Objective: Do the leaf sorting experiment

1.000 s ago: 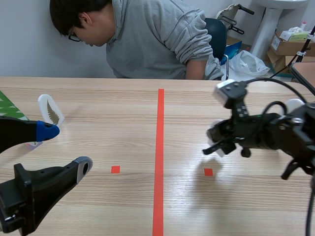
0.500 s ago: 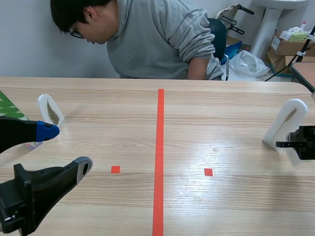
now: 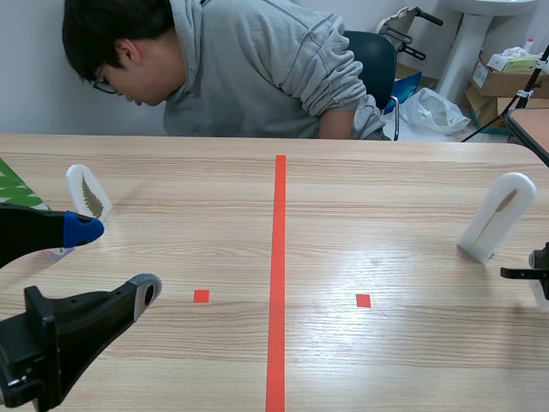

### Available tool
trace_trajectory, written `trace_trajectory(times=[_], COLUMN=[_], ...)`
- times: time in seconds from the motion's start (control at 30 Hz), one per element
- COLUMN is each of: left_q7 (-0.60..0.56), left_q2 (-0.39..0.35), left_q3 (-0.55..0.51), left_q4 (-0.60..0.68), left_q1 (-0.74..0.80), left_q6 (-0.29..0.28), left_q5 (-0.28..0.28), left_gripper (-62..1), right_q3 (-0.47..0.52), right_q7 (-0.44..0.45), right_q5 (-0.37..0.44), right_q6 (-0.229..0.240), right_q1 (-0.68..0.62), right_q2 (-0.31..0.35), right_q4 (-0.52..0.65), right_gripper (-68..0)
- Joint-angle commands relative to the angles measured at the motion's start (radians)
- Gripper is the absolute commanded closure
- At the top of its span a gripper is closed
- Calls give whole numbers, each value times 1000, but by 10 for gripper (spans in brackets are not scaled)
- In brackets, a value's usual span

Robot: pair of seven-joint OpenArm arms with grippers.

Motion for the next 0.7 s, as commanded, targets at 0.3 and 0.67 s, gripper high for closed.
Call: trace_trajectory(times=[0.3,0.67], left_q7=[-16,-16], left_q2=[8,8], left_q3=[-3,-3], left_q4=[3,3], left_q1=[2,3], left_q6=[-2,-2], left_q5=[-14,-14], left_gripper=[-587,-587], right_q3=[-23,-66], right_q7=[42,60], right_q5=[33,33], right_q6=[66,75], right_q1=[105,133], right_q2=[16,0], right_q4=[-148,-194], right_gripper=[-22,-114])
